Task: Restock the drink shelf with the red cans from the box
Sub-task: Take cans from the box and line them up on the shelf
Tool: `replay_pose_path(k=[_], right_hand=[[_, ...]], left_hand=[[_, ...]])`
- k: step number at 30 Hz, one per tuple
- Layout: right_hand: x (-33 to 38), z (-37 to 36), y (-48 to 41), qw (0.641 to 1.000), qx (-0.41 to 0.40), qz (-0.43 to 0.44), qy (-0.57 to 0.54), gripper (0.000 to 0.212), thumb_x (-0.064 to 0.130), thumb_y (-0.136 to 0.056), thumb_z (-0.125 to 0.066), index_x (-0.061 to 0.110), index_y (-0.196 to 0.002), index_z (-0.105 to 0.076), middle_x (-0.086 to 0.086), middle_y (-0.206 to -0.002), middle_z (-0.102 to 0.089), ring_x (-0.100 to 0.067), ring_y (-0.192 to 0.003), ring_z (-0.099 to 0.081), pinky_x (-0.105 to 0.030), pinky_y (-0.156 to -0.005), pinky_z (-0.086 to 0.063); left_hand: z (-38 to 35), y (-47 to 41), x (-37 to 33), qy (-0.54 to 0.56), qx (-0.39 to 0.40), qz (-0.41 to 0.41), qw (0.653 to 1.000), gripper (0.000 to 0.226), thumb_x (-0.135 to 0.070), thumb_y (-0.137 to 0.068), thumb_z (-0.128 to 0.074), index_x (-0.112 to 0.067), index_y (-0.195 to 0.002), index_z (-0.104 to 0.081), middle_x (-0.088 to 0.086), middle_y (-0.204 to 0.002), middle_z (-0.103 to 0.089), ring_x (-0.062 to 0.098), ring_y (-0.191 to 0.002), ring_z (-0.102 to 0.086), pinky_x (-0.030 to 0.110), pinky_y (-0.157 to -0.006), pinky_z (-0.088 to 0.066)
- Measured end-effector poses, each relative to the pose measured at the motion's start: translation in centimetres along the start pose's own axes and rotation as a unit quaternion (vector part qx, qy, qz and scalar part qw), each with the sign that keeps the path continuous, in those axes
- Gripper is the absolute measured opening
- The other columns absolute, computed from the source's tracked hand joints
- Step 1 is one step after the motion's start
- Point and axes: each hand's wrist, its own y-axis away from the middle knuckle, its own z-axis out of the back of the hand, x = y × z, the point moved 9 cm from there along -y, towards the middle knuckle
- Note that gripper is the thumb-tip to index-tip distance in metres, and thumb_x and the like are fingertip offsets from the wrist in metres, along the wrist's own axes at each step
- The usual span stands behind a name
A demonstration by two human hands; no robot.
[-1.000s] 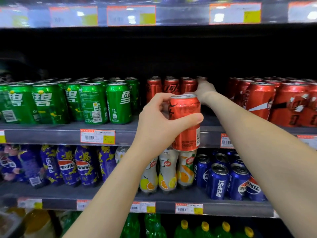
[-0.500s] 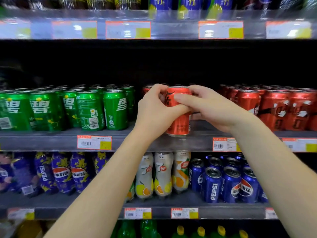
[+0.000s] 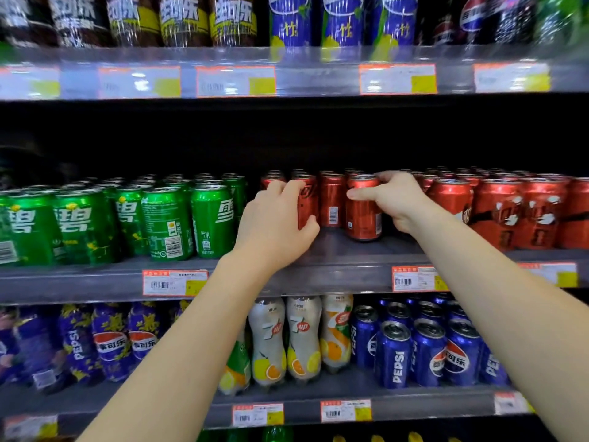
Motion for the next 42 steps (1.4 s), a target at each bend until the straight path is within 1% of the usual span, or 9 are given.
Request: replay_pose_path(k=[3, 5, 8, 14, 32, 35, 38, 40, 42], right_hand=[[-1.6, 0.7, -1.6, 0.998, -0.027, 0.001, 0.053, 0.059, 0.018, -0.070, -0.091, 0.012, -0.124, -0.067, -0.005, -0.110, -0.073, -0.017, -0.093, -0.071, -0.038, -0.092, -0.057], [-2.1, 1.0, -2.1, 0.990, -0.028, -0.008, 0.138, 0.075, 0.032, -0.067, -0.093, 0.016, -0.134, -0.061, -0.003, -0.121, -0.069, -0.021, -0.107, -0.067, -0.041, -0.097, -0.055], [-2.7, 1.5, -2.4, 0.981, -0.036, -0.042, 0.188, 0.096, 0.030, -0.062, -0.095, 0.012, -0.145, -0.048, -0.008, -0.132, -0.063, -0.029, -0.116, -0.063, -0.047, -0.097, -0.055], [-3.3, 1.6, -3.9, 0.972, -0.074, -0.062, 0.214, 0.070, 0.029, -0.067, -0.093, 0.007, -0.126, -0.062, -0.013, -0.121, -0.068, -0.030, -0.108, -0.067, -0.039, -0.094, -0.056], [-4.0, 1.1, -5.1, 0.952, -0.068, -0.068, 0.290, 0.072, 0.036, -0.079, -0.085, 0.006, -0.137, -0.053, -0.017, -0.132, -0.062, -0.035, -0.120, -0.061, -0.041, -0.099, -0.052], [-1.9, 0.7, -3.7, 0.936, -0.091, 0.005, 0.339, 0.069, 0.031, -0.080, -0.084, 0.009, -0.137, -0.052, -0.016, -0.132, -0.061, -0.036, -0.121, -0.059, -0.040, -0.096, -0.051], [-0.5, 0.0, -1.8, 0.913, -0.093, 0.085, 0.387, 0.049, 0.025, -0.083, -0.077, 0.010, -0.127, -0.058, -0.017, -0.121, -0.065, -0.038, -0.111, -0.062, -0.042, -0.089, -0.055], [-0.4, -0.4, -0.8, 0.912, -0.079, 0.116, 0.384, 0.038, 0.020, -0.086, -0.069, 0.011, -0.123, -0.062, -0.016, -0.113, -0.067, -0.038, -0.105, -0.065, -0.041, -0.085, -0.056], [-0.4, -1.1, -0.1, 0.920, -0.050, 0.129, 0.367, 0.041, 0.014, -0.089, -0.064, 0.013, -0.130, -0.062, -0.014, -0.118, -0.069, -0.035, -0.109, -0.065, -0.041, -0.091, -0.055]], left_hand=[[-0.1, -0.3, -0.3, -0.011, -0.007, -0.009, 1.000, 0.059, -0.046, -0.093, -0.058, -0.023, -0.147, -0.047, 0.005, -0.139, -0.055, 0.031, -0.119, -0.057, 0.042, -0.095, -0.048], [-0.4, -0.4, -0.4, 0.000, -0.002, -0.007, 1.000, 0.059, -0.046, -0.094, -0.058, -0.024, -0.147, -0.046, 0.005, -0.139, -0.055, 0.030, -0.119, -0.057, 0.042, -0.094, -0.047], [-0.9, -0.5, -0.5, 0.015, 0.007, -0.003, 1.000, 0.059, -0.047, -0.095, -0.058, -0.026, -0.148, -0.045, 0.003, -0.139, -0.054, 0.028, -0.122, -0.055, 0.041, -0.095, -0.046], [-1.7, -0.7, -0.1, 0.037, -0.004, -0.004, 0.999, 0.055, -0.044, -0.095, -0.059, -0.026, -0.146, -0.048, 0.000, -0.138, -0.056, 0.026, -0.121, -0.056, 0.041, -0.097, -0.048], [-3.0, -1.0, -0.1, 0.030, 0.003, 0.017, 0.999, 0.056, -0.041, -0.096, -0.059, -0.024, -0.148, -0.047, 0.003, -0.133, -0.057, 0.027, -0.118, -0.057, 0.041, -0.097, -0.047], [-3.2, -1.0, -0.3, 0.020, 0.004, 0.013, 1.000, 0.057, -0.041, -0.096, -0.059, -0.022, -0.149, -0.046, 0.004, -0.131, -0.058, 0.028, -0.116, -0.058, 0.042, -0.096, -0.047], [-3.4, -1.3, -0.4, -0.010, 0.006, 0.004, 1.000, 0.057, -0.042, -0.096, -0.058, -0.021, -0.147, -0.048, 0.006, -0.127, -0.060, 0.028, -0.112, -0.059, 0.041, -0.093, -0.048], [-3.8, -1.9, -0.3, -0.027, 0.018, 0.006, 0.999, 0.055, -0.043, -0.094, -0.058, -0.019, -0.143, -0.050, 0.007, -0.124, -0.062, 0.029, -0.108, -0.061, 0.042, -0.092, -0.050], [-3.8, -3.2, -0.1, -0.032, 0.038, 0.015, 0.999, 0.052, -0.042, -0.093, -0.059, -0.018, -0.138, -0.054, 0.008, -0.121, -0.063, 0.031, -0.106, -0.063, 0.043, -0.091, -0.052]])
